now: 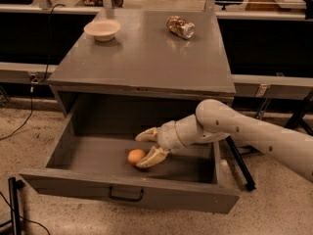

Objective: Pick orange from top drawer and place on counter

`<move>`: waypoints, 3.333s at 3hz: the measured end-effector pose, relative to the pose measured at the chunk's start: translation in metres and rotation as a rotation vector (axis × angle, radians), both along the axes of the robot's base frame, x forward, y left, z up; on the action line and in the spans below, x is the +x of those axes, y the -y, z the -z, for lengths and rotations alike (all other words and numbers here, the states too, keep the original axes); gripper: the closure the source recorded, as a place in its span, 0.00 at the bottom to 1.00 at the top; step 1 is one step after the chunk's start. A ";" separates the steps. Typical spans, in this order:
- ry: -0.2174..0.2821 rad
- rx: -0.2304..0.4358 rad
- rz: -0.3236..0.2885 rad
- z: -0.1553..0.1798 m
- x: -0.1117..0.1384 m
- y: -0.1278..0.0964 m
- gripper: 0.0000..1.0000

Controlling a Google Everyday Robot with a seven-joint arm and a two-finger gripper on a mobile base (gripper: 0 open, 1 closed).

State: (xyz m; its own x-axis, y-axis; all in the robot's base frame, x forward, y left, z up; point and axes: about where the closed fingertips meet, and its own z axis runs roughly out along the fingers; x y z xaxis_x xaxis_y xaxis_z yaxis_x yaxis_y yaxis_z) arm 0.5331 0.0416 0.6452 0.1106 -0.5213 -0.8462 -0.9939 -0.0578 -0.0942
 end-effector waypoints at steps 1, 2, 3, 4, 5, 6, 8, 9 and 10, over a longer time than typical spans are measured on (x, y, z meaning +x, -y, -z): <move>-0.017 0.006 0.003 0.013 0.001 0.003 0.42; -0.046 0.002 -0.016 0.027 -0.002 0.002 0.41; -0.061 0.002 -0.042 0.033 -0.005 -0.004 0.51; -0.063 0.007 -0.058 0.034 -0.007 -0.010 0.49; -0.066 0.041 -0.088 0.026 -0.010 -0.020 0.64; -0.070 0.106 -0.095 0.006 -0.010 -0.022 0.88; 0.002 0.220 -0.096 -0.092 -0.004 0.003 1.00; 0.043 0.205 -0.087 -0.131 0.004 0.018 1.00; 0.060 0.161 -0.029 -0.161 0.027 0.028 1.00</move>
Offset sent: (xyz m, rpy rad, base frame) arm -0.0039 -0.0040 -0.0416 -0.0041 0.0809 0.0340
